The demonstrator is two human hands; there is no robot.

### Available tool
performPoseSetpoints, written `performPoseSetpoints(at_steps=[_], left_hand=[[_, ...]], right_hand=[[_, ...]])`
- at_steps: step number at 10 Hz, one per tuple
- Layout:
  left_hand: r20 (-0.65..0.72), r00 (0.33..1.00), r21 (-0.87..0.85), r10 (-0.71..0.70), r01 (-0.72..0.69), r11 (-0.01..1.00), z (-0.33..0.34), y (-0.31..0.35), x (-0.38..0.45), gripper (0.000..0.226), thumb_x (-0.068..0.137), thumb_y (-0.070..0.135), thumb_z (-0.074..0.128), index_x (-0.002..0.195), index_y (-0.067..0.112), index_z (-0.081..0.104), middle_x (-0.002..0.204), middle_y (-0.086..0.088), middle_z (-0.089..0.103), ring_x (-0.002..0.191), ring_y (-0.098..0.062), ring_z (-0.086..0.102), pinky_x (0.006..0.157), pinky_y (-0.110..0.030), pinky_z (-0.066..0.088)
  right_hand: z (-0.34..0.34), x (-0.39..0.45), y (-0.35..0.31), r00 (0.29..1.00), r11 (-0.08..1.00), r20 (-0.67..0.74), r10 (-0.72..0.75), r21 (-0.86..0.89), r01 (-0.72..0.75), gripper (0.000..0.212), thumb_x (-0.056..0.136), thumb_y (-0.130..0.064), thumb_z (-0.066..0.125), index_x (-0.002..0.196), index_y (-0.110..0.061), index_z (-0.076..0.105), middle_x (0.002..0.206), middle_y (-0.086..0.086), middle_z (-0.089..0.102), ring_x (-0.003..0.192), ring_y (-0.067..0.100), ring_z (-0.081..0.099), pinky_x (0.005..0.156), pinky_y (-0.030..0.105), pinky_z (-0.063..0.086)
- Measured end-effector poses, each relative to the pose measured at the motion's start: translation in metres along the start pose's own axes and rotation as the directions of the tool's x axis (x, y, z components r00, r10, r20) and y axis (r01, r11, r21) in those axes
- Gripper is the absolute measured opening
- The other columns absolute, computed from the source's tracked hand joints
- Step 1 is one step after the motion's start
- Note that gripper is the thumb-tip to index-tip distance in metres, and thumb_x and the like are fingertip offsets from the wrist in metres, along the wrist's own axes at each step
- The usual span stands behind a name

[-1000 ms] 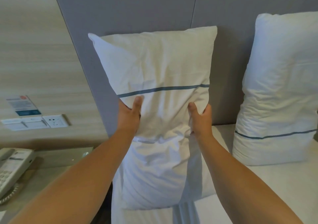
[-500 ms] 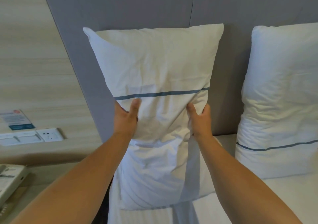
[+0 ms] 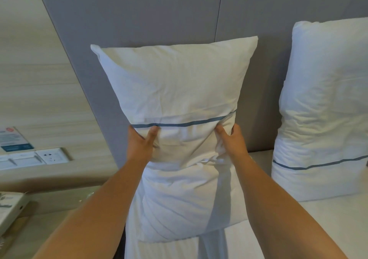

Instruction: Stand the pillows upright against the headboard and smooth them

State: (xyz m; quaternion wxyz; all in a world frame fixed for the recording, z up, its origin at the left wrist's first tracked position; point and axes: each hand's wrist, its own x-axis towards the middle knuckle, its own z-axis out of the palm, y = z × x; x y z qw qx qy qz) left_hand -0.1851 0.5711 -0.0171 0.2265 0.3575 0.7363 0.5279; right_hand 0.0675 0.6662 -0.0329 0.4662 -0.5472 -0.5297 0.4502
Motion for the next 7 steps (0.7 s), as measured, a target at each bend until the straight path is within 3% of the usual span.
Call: performPoseSetpoints(at_steps=[1, 3, 4, 5, 7], left_hand=[[0.009, 1.000, 0.014, 0.023, -0.023, 1.000, -0.003, 0.000, 0.000, 0.056, 0.083, 0.054, 0.063, 0.120, 0.022, 0.037, 0.107, -0.005, 0.055, 0.095, -0.021, 0.055, 0.084, -0.030, 0.037], [0.011, 0.996, -0.016, 0.085, -0.085, 0.996, -0.007, 0.001, 0.001, 0.072, 0.077, 0.058, 0.067, 0.131, 0.021, 0.039, 0.123, 0.003, 0.051, 0.112, -0.017, 0.051, 0.093, -0.031, 0.039], [-0.036, 0.995, 0.027, 0.090, -0.089, 0.996, -0.011, 0.006, -0.002, 0.078, 0.078, 0.057, 0.067, 0.139, 0.023, 0.032, 0.131, 0.002, 0.047, 0.122, -0.021, 0.047, 0.098, -0.036, 0.040], [-0.060, 0.989, 0.093, 0.136, -0.130, 0.987, -0.017, 0.010, -0.001, 0.097, 0.075, 0.064, 0.065, 0.149, 0.025, 0.015, 0.149, -0.002, 0.033, 0.136, -0.022, 0.033, 0.110, -0.042, 0.034], [-0.091, 0.948, 0.353, 0.304, -0.255, 0.900, -0.039, 0.027, -0.007, 0.109, 0.074, 0.077, 0.050, 0.153, 0.019, 0.002, 0.162, -0.007, 0.007, 0.148, -0.026, 0.011, 0.119, -0.046, 0.015]], right_hand=[[-0.001, 0.000, 0.000, 1.000, 0.998, -0.003, -0.003, -0.056, 0.003, 0.059, 0.084, -0.052, 0.069, 0.129, -0.020, 0.049, 0.120, -0.003, 0.062, 0.107, 0.017, 0.060, 0.091, 0.037, 0.049], [-0.008, -0.006, -0.009, 1.000, 0.990, -0.029, 0.000, -0.144, -0.004, 0.065, 0.082, -0.059, 0.066, 0.131, -0.020, 0.048, 0.121, -0.003, 0.060, 0.108, 0.018, 0.059, 0.086, 0.033, 0.046], [-0.011, -0.012, -0.014, 0.999, 0.978, -0.043, -0.025, -0.206, 0.016, 0.074, 0.082, -0.059, 0.066, 0.139, -0.018, 0.041, 0.134, 0.001, 0.052, 0.119, 0.019, 0.052, 0.094, 0.035, 0.044], [-0.014, -0.013, -0.020, 0.996, 0.962, -0.040, -0.077, -0.267, 0.064, 0.080, 0.079, -0.063, 0.066, 0.143, -0.024, 0.037, 0.144, 0.001, 0.046, 0.130, 0.021, 0.046, 0.101, 0.046, 0.047], [-0.011, -0.019, -0.042, 0.954, 0.874, -0.086, -0.289, -0.430, 0.226, 0.083, 0.075, -0.074, 0.059, 0.141, -0.029, 0.039, 0.142, 0.000, 0.048, 0.130, 0.022, 0.046, 0.105, 0.048, 0.043]])
